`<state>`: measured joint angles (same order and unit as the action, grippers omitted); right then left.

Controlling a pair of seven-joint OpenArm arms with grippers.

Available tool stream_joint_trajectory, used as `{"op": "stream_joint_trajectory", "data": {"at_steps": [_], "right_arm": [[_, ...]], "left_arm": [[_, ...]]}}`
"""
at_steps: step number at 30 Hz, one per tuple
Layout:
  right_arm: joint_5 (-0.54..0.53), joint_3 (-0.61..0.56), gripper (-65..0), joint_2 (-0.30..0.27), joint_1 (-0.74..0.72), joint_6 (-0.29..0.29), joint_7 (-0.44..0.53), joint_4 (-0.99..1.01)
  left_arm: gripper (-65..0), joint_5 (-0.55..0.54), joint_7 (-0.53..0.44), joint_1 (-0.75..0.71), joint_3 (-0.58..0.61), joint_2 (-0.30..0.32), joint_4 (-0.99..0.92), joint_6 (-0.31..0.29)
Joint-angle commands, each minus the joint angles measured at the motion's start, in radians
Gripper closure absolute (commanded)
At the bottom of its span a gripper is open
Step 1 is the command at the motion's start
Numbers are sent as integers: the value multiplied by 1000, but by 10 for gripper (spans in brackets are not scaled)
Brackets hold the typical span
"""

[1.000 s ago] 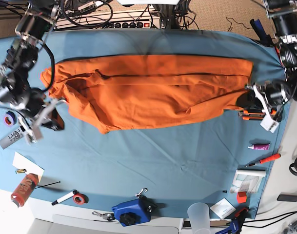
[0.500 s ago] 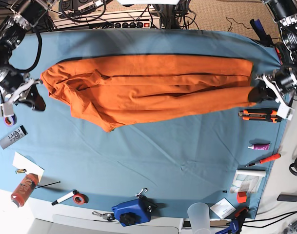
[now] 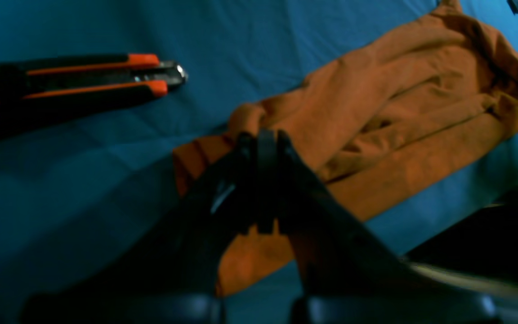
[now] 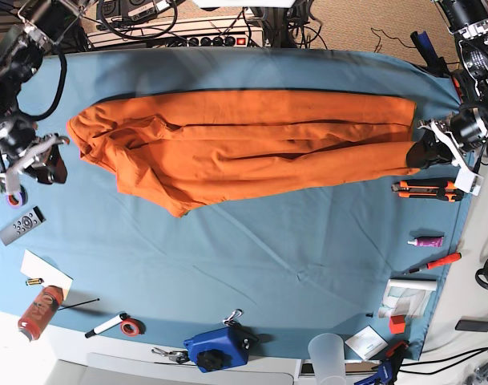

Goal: Layout the t-shirt on the table in an organized manner, then fold the t-shirt properly

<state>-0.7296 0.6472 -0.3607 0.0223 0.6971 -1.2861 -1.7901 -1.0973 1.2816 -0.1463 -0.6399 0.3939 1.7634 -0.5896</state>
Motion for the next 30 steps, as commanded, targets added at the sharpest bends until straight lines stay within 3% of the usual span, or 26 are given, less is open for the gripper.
{"op": "stream_joint_trajectory", "data": {"at_steps": [1,3,8,14,19,23,27,30], "right_arm": [[22,-31,-197,-20,-45,1,29,-1],[101,-114,-197,-26,-103,-18,33,48],[169,-309,-197,-59,-249,-71,86,283],[113,-422,-197,-66,-370,-77,66,570],[45,-473,-197,-65,-373,-62,-29,582],[47,-506,-197,-48,-371,-63,-15,583],[92,-517,-192,5,-371,-63,-14,583],[125,-517,-61,35,-371,-68,-13,582]], "left_arm": [[0,-23,-19,11,-6,19,16,-8],[0,-23,-19,11,-6,19,16,-10],[0,-22,-18,11,-6,19,16,-10],[0,-22,-19,11,-6,19,16,-11],[0,-22,-25,11,-6,19,16,-11],[0,-22,-26,11,-6,19,16,-11],[0,-22,-26,11,-6,19,16,-11],[0,-22,-25,11,-6,19,16,-11]]}}
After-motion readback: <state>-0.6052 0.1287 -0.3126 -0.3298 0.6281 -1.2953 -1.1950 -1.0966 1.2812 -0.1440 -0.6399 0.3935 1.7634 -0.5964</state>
